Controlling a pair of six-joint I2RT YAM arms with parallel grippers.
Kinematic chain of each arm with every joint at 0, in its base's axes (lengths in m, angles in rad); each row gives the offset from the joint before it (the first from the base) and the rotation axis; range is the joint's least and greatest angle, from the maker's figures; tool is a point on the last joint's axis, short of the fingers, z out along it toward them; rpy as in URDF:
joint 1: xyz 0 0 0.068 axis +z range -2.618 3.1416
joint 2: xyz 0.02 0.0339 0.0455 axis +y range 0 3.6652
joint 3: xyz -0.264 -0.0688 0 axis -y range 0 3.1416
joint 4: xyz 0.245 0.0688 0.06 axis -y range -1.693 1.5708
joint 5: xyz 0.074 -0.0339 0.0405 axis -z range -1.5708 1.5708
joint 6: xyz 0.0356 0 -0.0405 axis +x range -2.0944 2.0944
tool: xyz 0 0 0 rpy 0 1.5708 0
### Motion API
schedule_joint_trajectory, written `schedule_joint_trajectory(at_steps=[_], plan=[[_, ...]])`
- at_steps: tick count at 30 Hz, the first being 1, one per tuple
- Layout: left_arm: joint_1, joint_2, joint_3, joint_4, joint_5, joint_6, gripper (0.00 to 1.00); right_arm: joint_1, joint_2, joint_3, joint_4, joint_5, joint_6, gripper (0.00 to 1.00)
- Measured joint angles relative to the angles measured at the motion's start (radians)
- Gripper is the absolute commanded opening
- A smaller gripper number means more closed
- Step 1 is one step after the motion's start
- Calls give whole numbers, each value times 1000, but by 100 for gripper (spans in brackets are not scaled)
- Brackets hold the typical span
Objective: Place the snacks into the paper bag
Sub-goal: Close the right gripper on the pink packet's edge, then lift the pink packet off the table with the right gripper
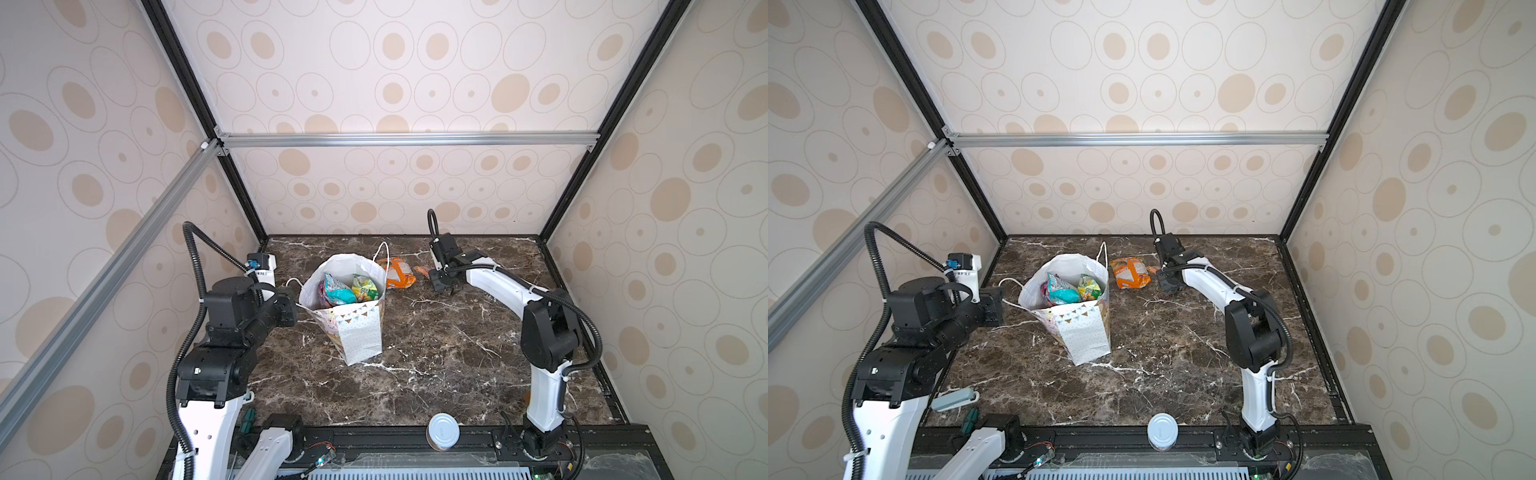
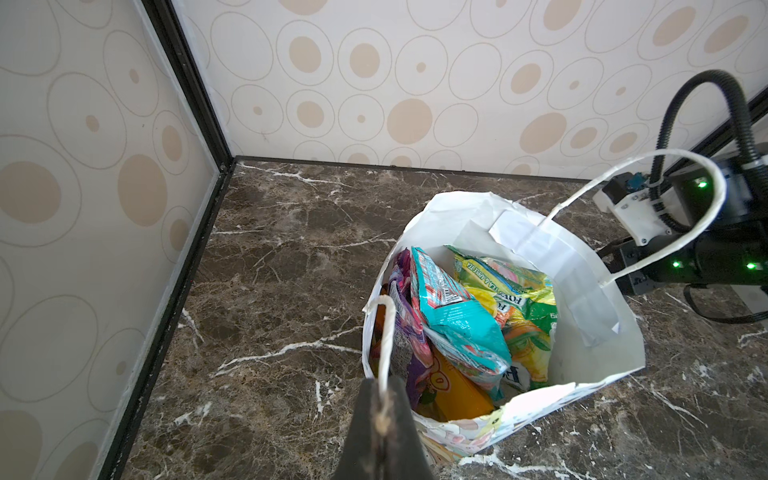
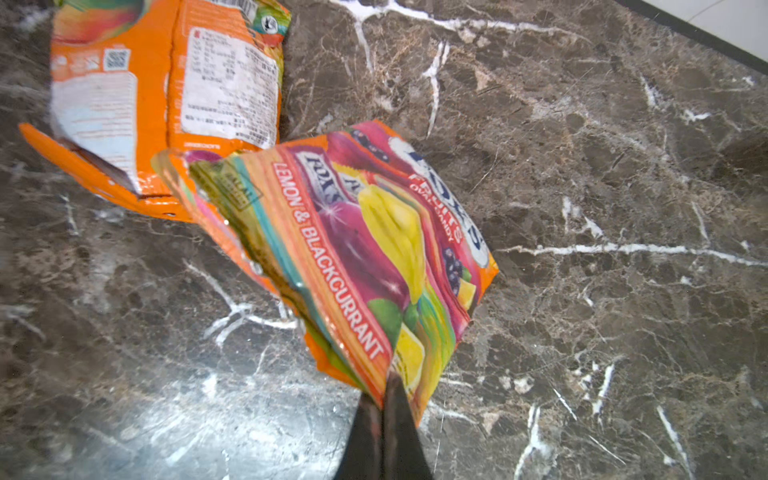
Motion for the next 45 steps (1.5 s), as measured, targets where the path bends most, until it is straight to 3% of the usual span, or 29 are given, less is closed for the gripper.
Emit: schedule_joint_trajectory(at_steps=[18,45], plan=[[0,-11,-9,3,-1,0,0,-11,-131,-61,-10,-90,49,0],[0,-11,-9,3,0,0,0,-17,-370,-209,24,-133,128,0]])
